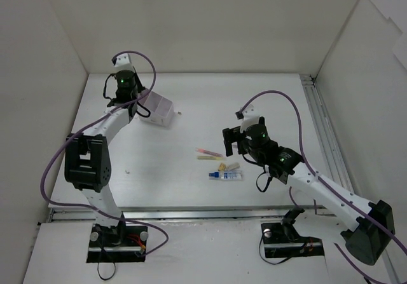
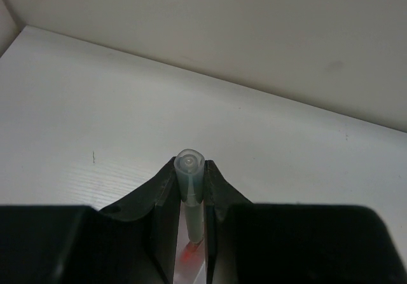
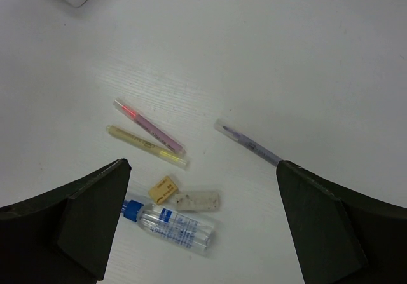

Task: Sort the stationery into containers
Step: Place the pen in the storage box, then pick up the pen from the center of the board, then place the pen in the storage box, then move the pen to the center of the board, then pick up the pen from the center of the board.

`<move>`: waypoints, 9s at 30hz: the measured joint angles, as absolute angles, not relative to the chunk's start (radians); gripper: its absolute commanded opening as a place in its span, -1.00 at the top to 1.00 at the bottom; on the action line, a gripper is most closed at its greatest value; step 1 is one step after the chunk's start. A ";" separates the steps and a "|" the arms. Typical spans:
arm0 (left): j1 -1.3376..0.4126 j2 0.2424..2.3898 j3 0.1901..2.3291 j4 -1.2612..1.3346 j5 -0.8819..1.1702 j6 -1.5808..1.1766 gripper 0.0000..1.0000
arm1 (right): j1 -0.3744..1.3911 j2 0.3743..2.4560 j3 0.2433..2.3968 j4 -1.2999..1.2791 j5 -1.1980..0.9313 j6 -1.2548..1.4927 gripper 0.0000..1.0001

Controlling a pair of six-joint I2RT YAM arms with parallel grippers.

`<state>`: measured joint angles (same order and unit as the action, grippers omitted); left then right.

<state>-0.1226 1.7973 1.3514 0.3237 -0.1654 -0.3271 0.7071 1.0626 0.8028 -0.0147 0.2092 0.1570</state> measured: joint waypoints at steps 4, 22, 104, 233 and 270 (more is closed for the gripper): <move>-0.120 1.854 1.370 0.360 -0.181 -0.321 1.00 | 0.701 1.063 0.803 -0.022 0.202 0.157 -0.96; -0.134 1.747 1.330 0.305 -0.139 -0.353 -0.99 | 0.571 1.362 0.899 -0.187 0.105 0.080 -0.96; -0.546 1.174 0.941 -0.044 0.123 -0.518 -0.34 | 0.845 1.400 0.994 0.202 -0.204 -0.069 1.00; -0.156 0.756 0.786 -0.192 0.123 -0.477 -0.99 | 0.618 1.827 0.979 0.225 0.074 0.180 0.02; -0.441 1.330 1.027 -0.092 0.284 -0.590 -0.80 | 0.790 1.480 0.859 0.410 -0.135 -0.008 1.00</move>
